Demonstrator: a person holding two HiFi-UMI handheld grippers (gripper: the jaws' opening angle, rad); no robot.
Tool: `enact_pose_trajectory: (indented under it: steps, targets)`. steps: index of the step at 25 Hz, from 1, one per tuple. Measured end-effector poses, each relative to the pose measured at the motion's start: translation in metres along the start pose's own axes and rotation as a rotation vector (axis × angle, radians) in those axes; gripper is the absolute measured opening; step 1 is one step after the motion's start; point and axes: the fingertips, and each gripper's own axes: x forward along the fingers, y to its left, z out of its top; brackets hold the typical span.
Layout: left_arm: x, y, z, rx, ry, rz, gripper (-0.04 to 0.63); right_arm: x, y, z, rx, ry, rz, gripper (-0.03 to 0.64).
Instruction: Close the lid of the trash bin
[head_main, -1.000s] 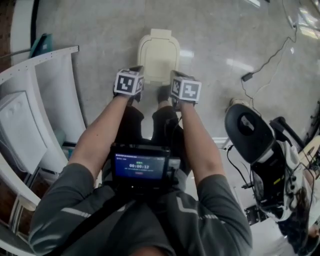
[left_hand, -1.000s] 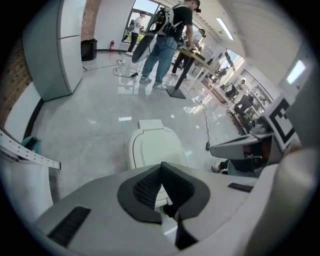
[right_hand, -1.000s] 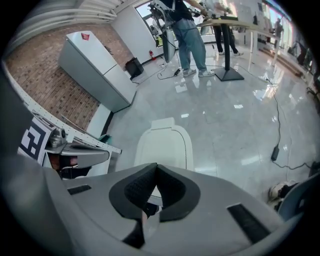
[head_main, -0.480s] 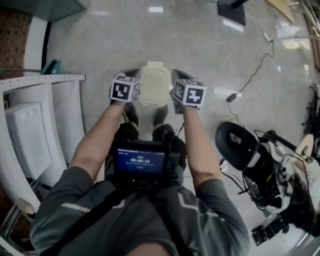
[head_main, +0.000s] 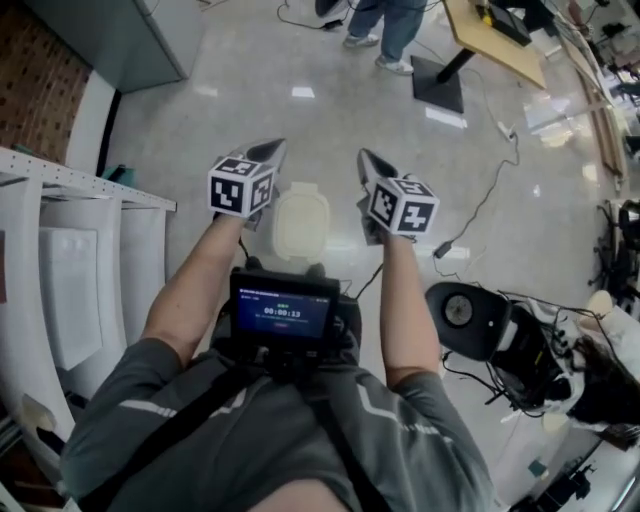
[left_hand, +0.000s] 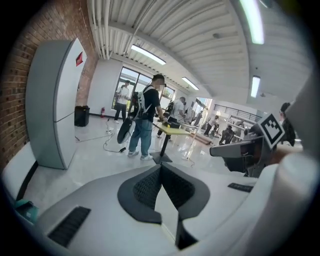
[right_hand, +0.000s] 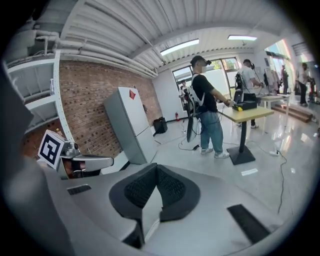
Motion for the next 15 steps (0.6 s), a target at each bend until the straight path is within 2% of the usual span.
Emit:
enact_pose_trajectory:
  steps: [5, 10, 15]
  targets:
    - [-0.014, -0.009, 0.067, 0.053, -0.129, -0.042, -0.005, -0.018, -0.013, 0.061, -0.100, -0.098, -0.003, 0.012]
    - [-0.035, -0.022, 0.090, 0.076, -0.192, -0.064, -0.005, -0.036, -0.002, 0.101, -0.193, -0.140, 0.019, 0.011]
    - [-0.056, -0.031, 0.123, 0.114, -0.259, -0.088, -0.005, -0.056, 0.034, 0.153, -0.270, -0.220, 0.092, 0.012]
